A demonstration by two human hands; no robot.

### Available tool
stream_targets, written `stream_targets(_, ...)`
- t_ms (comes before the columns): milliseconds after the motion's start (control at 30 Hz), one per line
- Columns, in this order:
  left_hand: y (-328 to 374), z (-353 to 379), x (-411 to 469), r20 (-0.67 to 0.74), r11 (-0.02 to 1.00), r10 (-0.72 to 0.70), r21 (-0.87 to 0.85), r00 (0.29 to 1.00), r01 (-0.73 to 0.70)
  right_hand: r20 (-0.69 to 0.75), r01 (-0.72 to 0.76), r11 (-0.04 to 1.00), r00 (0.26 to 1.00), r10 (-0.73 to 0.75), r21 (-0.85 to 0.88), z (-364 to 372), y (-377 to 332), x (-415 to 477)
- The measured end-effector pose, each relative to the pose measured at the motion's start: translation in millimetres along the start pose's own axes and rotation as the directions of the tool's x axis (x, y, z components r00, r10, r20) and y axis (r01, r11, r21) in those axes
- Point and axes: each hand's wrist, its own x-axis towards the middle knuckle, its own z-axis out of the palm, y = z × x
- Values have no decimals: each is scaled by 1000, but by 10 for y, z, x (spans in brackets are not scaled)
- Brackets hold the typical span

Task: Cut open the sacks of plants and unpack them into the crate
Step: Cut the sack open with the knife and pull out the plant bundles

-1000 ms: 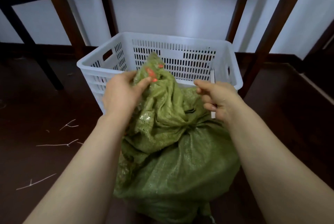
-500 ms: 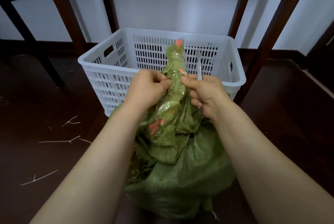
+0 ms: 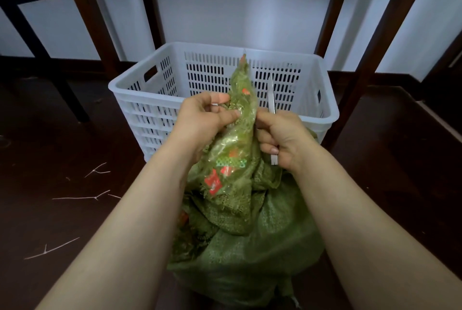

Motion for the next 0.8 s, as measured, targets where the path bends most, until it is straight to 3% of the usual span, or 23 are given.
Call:
stream_targets(167, -28, -44, 6, 94, 981, -62, 189, 994, 44, -80, 69, 997, 994, -72, -46, 12, -20, -26)
stream_targets(367, -3, -190, 60, 1, 991, -44, 123, 999, 44, -196, 122, 992, 974, -116, 18, -154, -81, 36)
stream_targets(533, 108, -217, 19, 80, 984, -170, 68, 982, 164, -126, 160, 980, 977, -175, -118, -121, -97, -24)
stream_targets(633, 179, -182, -32, 153, 943, -135, 322, 979, 80, -47, 183, 953, 979, -200, -239, -55, -130, -84)
stream_targets(667, 187, -148, -62, 189, 945, -111, 325, 976, 45, -22, 191, 945, 979, -204, -267, -34, -130, -88)
stream_targets(733, 183, -89, -101, 224, 978, -75, 206, 972, 28, 1, 178, 949, 983, -184, -261, -2, -116, -84)
stream_targets(800, 167, -79, -98, 190, 987, -26, 160, 982, -4, 10, 95, 987, 995, -95, -127, -16, -112, -60)
